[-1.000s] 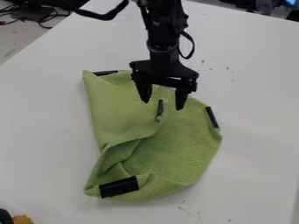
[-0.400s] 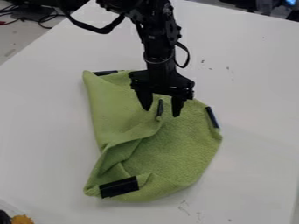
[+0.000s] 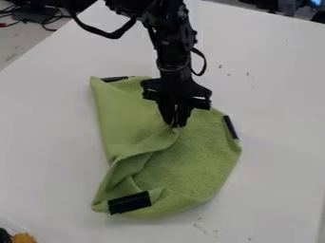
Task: Unfold the cloth from top right to left bottom
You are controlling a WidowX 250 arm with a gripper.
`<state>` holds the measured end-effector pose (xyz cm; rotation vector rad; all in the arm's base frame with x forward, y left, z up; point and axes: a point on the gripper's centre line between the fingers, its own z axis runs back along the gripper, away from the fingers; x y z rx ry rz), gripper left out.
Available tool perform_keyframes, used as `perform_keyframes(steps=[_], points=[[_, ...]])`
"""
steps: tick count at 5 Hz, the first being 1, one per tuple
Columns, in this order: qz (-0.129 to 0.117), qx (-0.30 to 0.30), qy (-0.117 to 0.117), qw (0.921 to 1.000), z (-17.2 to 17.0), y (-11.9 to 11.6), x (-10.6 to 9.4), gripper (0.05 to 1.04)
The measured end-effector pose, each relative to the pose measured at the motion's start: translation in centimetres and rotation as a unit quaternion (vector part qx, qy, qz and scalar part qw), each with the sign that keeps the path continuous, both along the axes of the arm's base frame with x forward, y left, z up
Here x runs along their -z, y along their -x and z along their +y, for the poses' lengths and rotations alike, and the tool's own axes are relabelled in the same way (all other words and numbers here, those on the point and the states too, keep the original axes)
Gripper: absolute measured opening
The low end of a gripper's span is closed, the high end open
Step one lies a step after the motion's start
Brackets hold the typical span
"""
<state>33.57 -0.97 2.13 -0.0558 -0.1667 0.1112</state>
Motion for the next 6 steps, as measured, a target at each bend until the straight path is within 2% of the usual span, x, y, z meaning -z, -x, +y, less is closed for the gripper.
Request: perform_keyframes(steps=[1, 2, 3, 4, 5, 6], points=[[-0.001, 0.001, 0.002, 1.0000, 0.0, 0.0, 0.0, 0.118], [0.004, -0.001, -0.002, 1.0000, 0.1, 0.1, 0.0, 0.062], [0.009, -0.020, -0.037, 0.9991, 0.7, 0.3, -2.0, 0.059], [-0.029, -0.063, -0.068, 0.9953, 1.5, 0.5, -6.1, 0.059], [-0.058, -0.139, -0.076, 0.9857, 4.1, 2.7, -7.8, 0.059], [-0.071, -0.191, -0.059, 0.9772, 7.1, 5.2, -6.4, 0.058]])
